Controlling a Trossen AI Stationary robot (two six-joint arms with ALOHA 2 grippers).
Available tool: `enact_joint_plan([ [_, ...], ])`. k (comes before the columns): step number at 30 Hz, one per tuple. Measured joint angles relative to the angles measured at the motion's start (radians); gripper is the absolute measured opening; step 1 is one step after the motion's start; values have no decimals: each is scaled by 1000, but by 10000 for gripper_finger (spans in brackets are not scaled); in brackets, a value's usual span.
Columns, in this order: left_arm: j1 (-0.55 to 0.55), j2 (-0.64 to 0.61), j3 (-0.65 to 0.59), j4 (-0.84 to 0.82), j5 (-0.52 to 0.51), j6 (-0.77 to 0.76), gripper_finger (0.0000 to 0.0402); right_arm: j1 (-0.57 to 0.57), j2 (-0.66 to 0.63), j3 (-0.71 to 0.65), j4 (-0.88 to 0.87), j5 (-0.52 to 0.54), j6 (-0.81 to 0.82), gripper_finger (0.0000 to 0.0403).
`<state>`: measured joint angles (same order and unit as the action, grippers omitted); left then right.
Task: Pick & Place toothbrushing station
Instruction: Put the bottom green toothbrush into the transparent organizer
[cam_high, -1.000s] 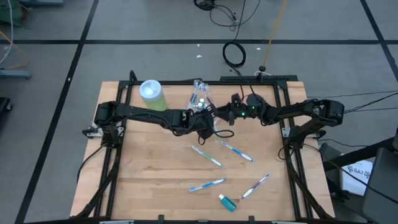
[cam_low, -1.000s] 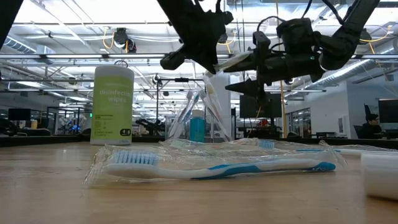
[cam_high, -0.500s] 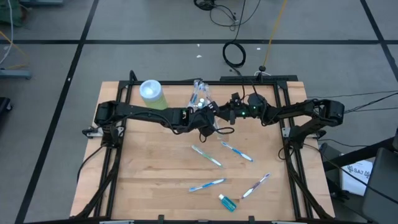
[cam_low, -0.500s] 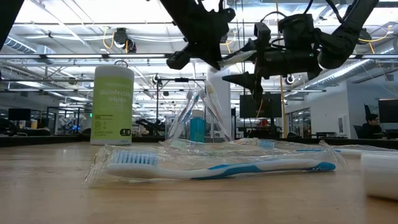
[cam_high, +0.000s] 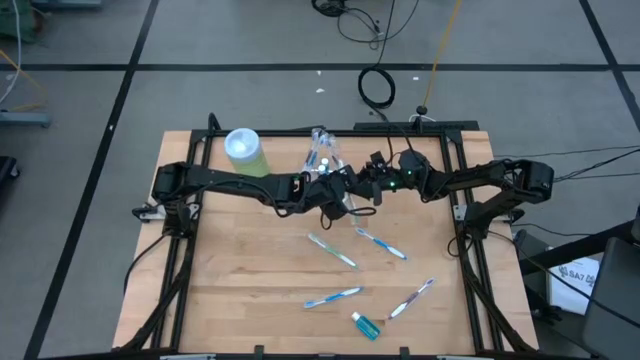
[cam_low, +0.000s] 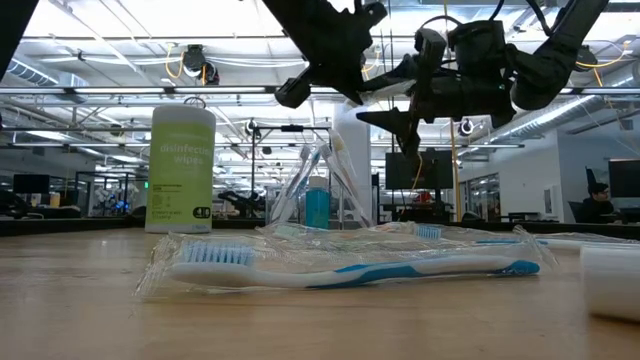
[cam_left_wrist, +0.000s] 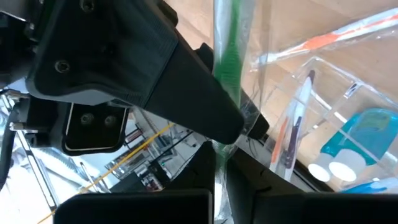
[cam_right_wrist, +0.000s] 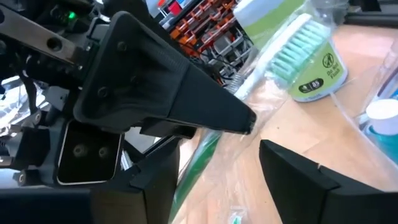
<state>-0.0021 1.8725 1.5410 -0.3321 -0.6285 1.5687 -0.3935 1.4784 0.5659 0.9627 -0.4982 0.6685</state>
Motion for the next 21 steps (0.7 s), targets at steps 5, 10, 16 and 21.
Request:
enact_joint_plan([
  [5,1,0,0,2,-1,3,36,-5,0,0,0,0,-54,165],
  [10,-2,0,0,5,-5,-10,43,-26,0,0,-11,0,-90,105],
  [16,-18,0,0,8,-62,-77,36,-44,0,0,-11,-5,-117,41],
  [21,-21,0,0,9,-64,-136,50,-46,0,0,-18,3,-147,16],
])
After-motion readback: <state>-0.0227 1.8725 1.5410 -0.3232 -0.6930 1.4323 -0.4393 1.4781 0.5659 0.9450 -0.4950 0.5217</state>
